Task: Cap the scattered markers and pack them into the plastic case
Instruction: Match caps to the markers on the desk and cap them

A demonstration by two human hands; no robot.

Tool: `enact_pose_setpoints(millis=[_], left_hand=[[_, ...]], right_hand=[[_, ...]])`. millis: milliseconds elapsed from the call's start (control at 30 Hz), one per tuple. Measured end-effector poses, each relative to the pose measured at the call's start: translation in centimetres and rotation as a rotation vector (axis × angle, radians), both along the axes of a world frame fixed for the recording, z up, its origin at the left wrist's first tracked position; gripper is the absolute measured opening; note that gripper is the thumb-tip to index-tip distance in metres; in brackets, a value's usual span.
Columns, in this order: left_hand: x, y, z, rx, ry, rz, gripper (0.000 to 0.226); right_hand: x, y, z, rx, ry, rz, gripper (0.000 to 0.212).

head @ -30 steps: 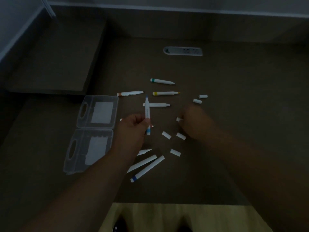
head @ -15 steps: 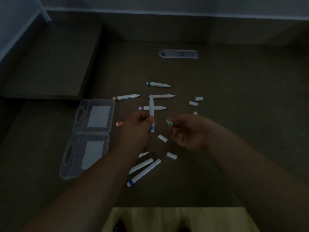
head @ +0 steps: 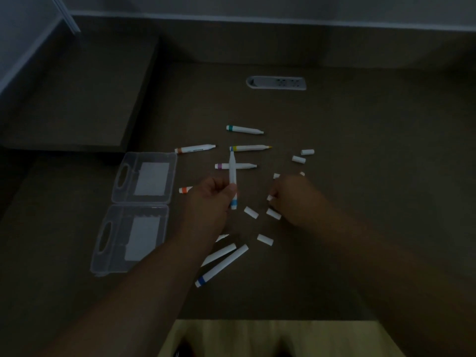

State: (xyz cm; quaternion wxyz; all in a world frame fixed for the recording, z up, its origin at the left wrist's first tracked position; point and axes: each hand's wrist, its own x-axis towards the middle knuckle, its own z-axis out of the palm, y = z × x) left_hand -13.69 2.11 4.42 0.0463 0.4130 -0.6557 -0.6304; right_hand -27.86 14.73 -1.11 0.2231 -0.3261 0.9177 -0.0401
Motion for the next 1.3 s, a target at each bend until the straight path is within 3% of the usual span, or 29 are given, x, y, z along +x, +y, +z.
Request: enact_pose_setpoints(millis=[133,267,400,500,567,633,700,767,1000,1067,1133,1233,1300], left_hand=[[0.5,-0.4,-0.2,-0.015,-0.004,0.001,0.012],[0.8,-0.7,-0.2,-0.029,-0.002,-0.001,0.009],[1.1,-0.8,-0.3,-0.041,0.003,-0.002,0.008],[1.1,-0.9,-0.3,-0.042,0.008,-0.009,0.012],[1.1,-1.0,-0.3,-0.054,0.007,-0.010,0.014],[1.0,-1.1,-0.3,-0.061,0.009,-0.005,0.014],[0.9,-1.1,-0.3,-0.059,0.005,-0.002,0.011],[0.6,-1.1,-0.2,-0.045,0.002,-0.007,0.009],[-0.5,-0.2,-0.1,-0.005,0.035,0.007,0.014],[-0.7,-0.1,-0.2,0.008,0.031,0.011,0.015],[-0.8,0.1,-0.2,0.007,0.024,0.000,0.016],[-0.9,0.3,-0.2,0.015,0.024,0.004,0.016],[-0.8,0.3,-0.2,0.013,0.025,-0.001,0.014]], right_hand=[[-1.1,0.0,0.1,-0.079,0.008,-0.062,0.013],[-3.4,-0.6,0.3,-0.081,0.179,-0.146,0.012],[-3.7,-1.3,-0.6,0.031,0.101,-0.149,0.016],[-3.5,-1.5,0.3,-0.045,0.039,-0.207,0.016],[-2.9,-1.5,1.6,-0.271,-0.166,-0.381,0.011],[-1.8,-1.3,3.2,-0.499,-0.510,-0.624,0.006],[-0.7,-1.0,4.0,-0.624,-0.894,-0.844,0.002],[0.1,-0.7,4.1,-0.672,-1.159,-0.987,0.001],[1.8,-0.1,4.3,-0.633,-1.370,-1.157,0.009],[2.0,0.1,4.3,-0.621,-1.353,-1.166,0.012],[2.0,0.6,4.3,-0.594,-1.179,-1.100,0.012],[1.4,1.9,3.9,-0.444,-0.526,-0.772,0.007],[0.8,3.0,3.0,-0.278,-0.219,-0.558,0.015]])
